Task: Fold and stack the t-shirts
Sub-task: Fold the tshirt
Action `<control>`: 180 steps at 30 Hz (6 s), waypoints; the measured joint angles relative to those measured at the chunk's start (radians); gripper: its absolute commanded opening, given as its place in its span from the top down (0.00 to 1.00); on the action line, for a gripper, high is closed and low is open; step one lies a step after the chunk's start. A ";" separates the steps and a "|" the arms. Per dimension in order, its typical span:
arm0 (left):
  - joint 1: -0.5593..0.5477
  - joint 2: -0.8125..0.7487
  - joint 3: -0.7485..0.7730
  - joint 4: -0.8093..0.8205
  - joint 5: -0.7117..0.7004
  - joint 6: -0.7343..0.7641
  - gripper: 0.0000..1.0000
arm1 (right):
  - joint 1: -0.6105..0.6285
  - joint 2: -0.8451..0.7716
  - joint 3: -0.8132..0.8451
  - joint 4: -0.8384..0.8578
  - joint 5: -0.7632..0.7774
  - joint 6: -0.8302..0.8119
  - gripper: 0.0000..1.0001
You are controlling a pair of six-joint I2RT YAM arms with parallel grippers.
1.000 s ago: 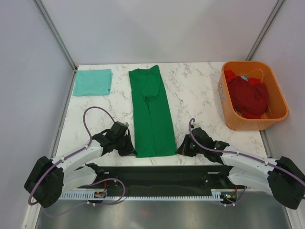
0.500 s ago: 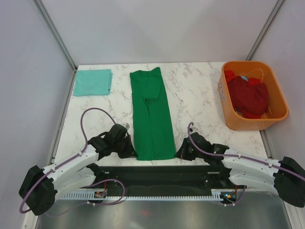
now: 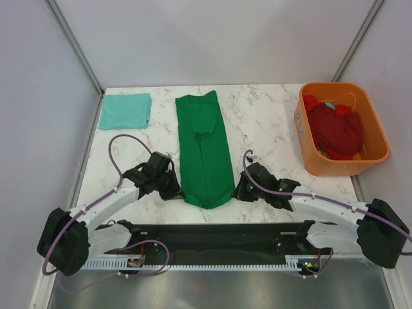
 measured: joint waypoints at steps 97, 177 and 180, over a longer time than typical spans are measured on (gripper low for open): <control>0.388 0.699 0.399 0.195 0.226 0.302 0.98 | -0.478 0.790 0.578 0.039 -0.491 -0.623 0.88; 0.188 0.419 0.148 0.267 0.006 0.102 0.44 | -0.416 0.478 0.094 0.397 -0.159 0.177 0.73; 0.188 0.419 0.148 0.279 -0.011 0.090 0.44 | -0.416 0.489 0.091 0.413 -0.161 0.178 0.78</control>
